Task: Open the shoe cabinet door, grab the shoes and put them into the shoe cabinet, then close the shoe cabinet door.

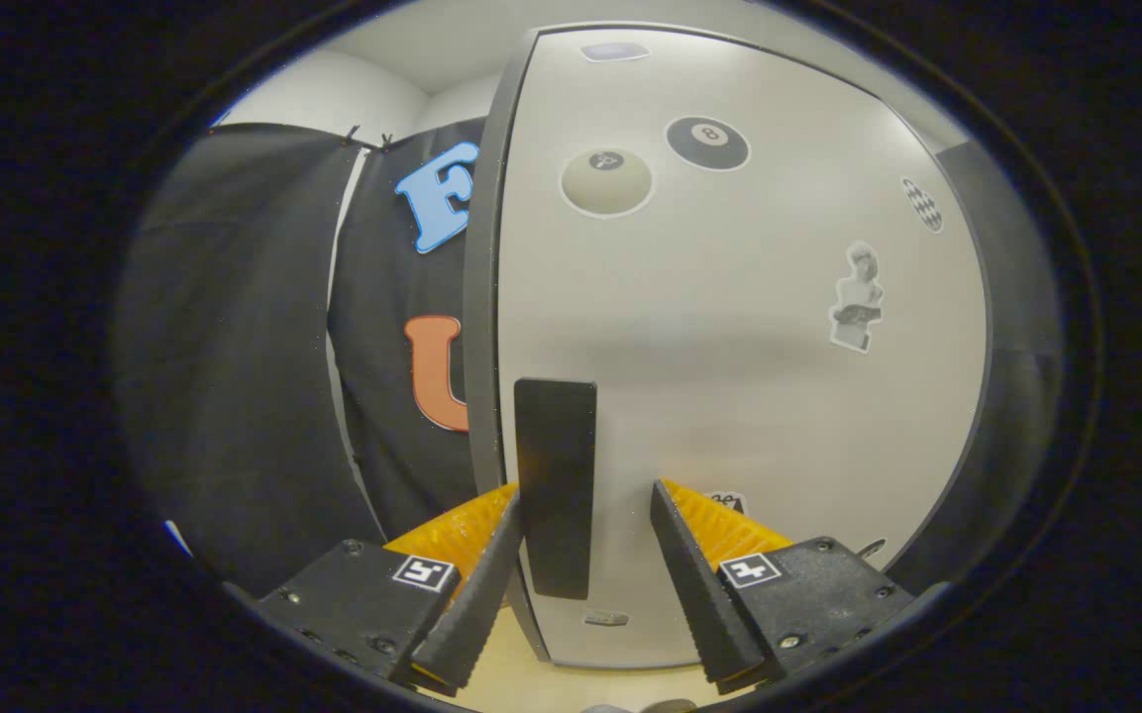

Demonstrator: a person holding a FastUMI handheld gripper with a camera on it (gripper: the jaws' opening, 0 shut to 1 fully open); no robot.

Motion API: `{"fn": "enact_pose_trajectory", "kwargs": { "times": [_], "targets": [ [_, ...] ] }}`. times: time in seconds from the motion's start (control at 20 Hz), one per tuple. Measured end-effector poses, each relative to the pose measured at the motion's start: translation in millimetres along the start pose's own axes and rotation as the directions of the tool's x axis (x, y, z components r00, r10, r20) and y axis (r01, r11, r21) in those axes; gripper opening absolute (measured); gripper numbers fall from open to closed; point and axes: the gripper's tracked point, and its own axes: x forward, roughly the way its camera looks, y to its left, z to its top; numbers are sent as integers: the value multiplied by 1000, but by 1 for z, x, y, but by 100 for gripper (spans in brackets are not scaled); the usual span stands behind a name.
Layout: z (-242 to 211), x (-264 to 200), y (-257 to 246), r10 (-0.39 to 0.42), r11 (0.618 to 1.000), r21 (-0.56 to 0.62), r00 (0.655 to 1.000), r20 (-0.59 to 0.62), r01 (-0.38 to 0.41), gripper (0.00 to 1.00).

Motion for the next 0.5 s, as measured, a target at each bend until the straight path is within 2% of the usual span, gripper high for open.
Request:
{"fn": "enact_pose_trajectory", "kwargs": {
  "times": [0.05, 0.25, 0.35, 0.5],
  "targets": [
    [-2, 3, 6, 23, 1000, 1, 1000, -13, -23, 81],
    [-6, 2, 14, 43, 999, 3, 999, -31, -43, 43],
    [-6, 3, 13, 45, 999, 2, 998, -37, -45, 37],
    [-8, -5, 13, 91, 996, 18, 993, -68, -90, 32]
  ]
}}
